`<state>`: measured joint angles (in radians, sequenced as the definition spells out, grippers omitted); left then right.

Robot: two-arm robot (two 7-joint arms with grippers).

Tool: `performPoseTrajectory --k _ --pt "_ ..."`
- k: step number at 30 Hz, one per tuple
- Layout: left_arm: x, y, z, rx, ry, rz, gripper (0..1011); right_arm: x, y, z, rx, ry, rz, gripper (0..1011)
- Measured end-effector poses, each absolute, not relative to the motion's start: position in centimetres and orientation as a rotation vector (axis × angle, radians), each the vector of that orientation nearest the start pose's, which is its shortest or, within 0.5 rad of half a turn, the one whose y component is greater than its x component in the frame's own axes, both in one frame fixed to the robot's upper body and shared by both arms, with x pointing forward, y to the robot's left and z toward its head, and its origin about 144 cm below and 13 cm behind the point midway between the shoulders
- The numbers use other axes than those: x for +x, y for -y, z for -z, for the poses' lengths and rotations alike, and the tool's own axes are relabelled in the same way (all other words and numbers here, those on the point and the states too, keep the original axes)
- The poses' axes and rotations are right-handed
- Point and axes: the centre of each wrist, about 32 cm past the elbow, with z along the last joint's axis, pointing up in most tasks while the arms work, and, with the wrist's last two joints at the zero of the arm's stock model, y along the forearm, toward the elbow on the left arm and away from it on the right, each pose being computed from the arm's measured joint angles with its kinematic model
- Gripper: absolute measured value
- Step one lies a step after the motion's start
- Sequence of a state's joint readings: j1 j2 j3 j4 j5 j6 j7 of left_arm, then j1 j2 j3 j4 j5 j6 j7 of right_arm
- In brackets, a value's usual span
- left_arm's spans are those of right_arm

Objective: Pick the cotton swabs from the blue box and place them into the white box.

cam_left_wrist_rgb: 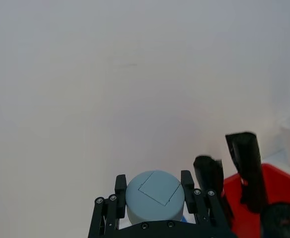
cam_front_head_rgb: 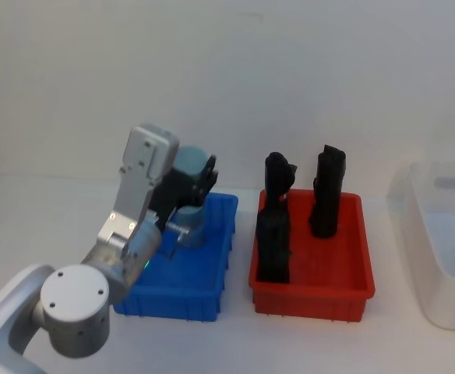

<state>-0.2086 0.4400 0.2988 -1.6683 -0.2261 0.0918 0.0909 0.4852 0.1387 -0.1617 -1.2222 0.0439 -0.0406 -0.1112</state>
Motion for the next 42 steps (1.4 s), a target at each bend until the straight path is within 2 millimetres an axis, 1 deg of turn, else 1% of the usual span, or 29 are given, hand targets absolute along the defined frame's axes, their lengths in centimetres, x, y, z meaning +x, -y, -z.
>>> performPoseTrajectory --k 6,11,15,18,23,29,35,42 --pt "50.6 -24.5 -124.6 0.044 0.323 -1.311 670 59.1 23.2 -121.9 0.032 0.274 1.53 1001" --pt "51.6 -23.8 -125.4 0.024 0.339 -1.258 670 59.1 23.0 -121.8 0.038 0.32 1.469 1001" --pt "52.8 -23.0 -126.0 0.013 0.345 -1.196 670 59.1 22.9 -121.7 0.043 0.358 1.417 1002" --pt "53.5 -22.6 -126.2 0.009 0.343 -1.166 670 59.1 22.8 -121.7 0.044 0.384 1.372 1002" --pt "55.4 -21.3 -126.6 0.004 0.333 -1.085 670 58.9 22.7 -121.6 0.043 0.423 1.293 1001" --pt "57.0 -20.2 -126.5 0.015 0.314 -1.02 670 58.7 22.6 -121.7 0.029 0.461 1.198 1001" --pt "57.8 -19.3 -126.3 0.027 0.302 -0.989 670 58.4 22.6 -121.9 -0.005 0.495 1.089 1002" --pt "58.0 -18.8 -126.4 0.039 0.301 -0.98 670 58.1 22.6 -122.2 -0.074 0.531 0.946 1002"
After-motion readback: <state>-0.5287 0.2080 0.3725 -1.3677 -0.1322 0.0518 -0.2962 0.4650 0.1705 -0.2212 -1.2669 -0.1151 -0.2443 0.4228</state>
